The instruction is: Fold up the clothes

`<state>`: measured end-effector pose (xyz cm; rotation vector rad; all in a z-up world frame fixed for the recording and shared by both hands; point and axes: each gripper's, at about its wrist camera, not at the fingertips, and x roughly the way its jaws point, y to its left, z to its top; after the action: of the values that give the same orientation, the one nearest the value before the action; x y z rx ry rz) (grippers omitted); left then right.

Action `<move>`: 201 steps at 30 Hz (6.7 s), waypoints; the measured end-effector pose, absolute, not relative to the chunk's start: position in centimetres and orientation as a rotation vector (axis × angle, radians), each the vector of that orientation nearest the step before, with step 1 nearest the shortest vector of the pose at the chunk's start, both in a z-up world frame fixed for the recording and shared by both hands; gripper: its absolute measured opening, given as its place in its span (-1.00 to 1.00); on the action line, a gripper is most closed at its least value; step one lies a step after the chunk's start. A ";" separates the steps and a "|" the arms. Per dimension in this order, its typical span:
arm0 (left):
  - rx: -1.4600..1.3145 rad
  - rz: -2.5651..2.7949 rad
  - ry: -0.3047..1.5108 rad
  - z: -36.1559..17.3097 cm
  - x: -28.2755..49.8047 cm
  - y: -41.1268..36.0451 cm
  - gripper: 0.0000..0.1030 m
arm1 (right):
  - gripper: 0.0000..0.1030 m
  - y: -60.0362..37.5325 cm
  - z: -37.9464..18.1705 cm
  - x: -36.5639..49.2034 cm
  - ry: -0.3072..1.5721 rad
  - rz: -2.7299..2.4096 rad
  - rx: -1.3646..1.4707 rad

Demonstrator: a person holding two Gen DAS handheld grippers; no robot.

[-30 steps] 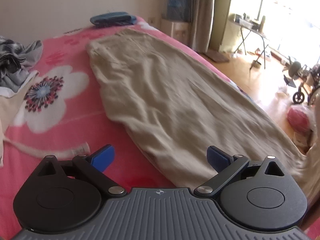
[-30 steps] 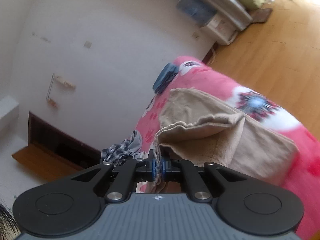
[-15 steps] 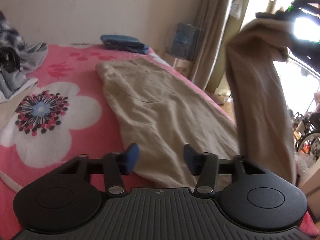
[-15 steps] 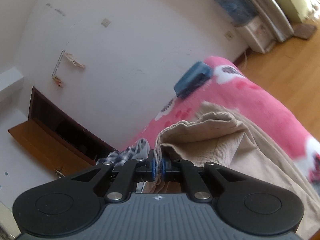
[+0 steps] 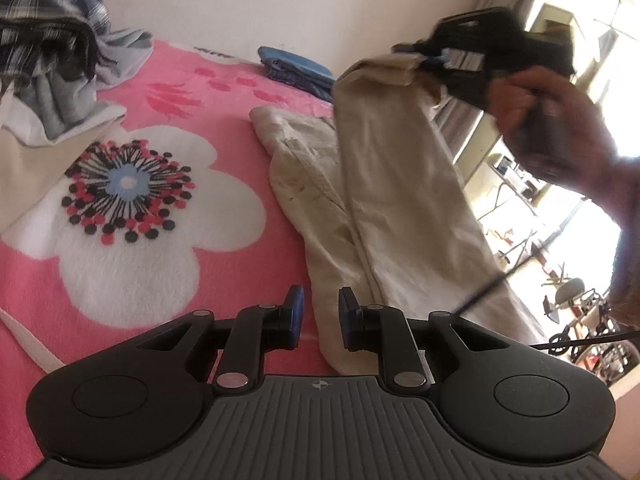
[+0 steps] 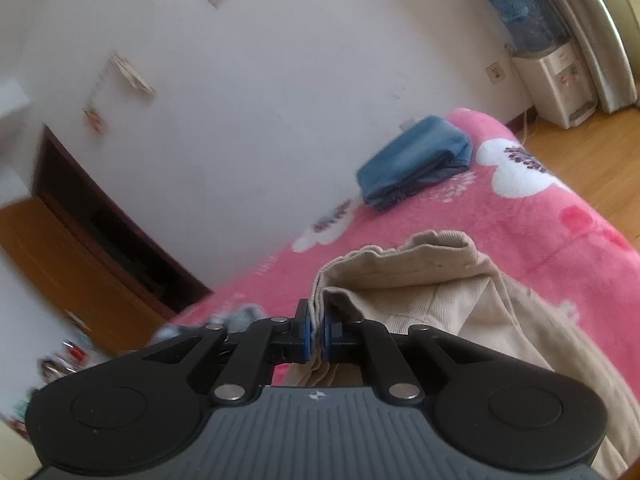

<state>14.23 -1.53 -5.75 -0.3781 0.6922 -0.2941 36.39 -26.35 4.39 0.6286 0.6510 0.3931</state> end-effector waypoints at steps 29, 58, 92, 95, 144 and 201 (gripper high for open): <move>-0.547 -0.531 0.887 -5.9 14.6 0.2 -0.18 | 0.26 -39.5 2.0 19.6 0.888 0.443 0.839; -0.098 -0.542 0.831 -7.7 9.7 -10.0 -0.41 | -0.11 -39.6 -11.8 15.7 0.902 0.306 1.103; 0.381 -0.937 1.309 -4.6 -16.1 -1.7 -0.41 | -0.08 -36.8 -6.7 -18.5 1.244 0.335 0.843; 0.400 -0.950 1.293 -3.4 -16.2 -0.7 -0.31 | -0.07 -38.4 -5.8 -21.0 1.282 0.293 0.781; -0.051 -0.447 0.804 -4.9 9.0 -2.4 -0.22 | -0.29 -29.6 -3.6 12.2 0.888 0.410 0.088; 0.059 -0.501 0.588 -5.1 9.0 -4.6 -0.54 | -0.56 -27.3 -3.8 10.1 0.616 0.362 0.044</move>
<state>9.04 -4.55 -5.07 0.0588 0.5877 -0.5007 10.06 -27.26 -3.84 0.0435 0.6164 0.3619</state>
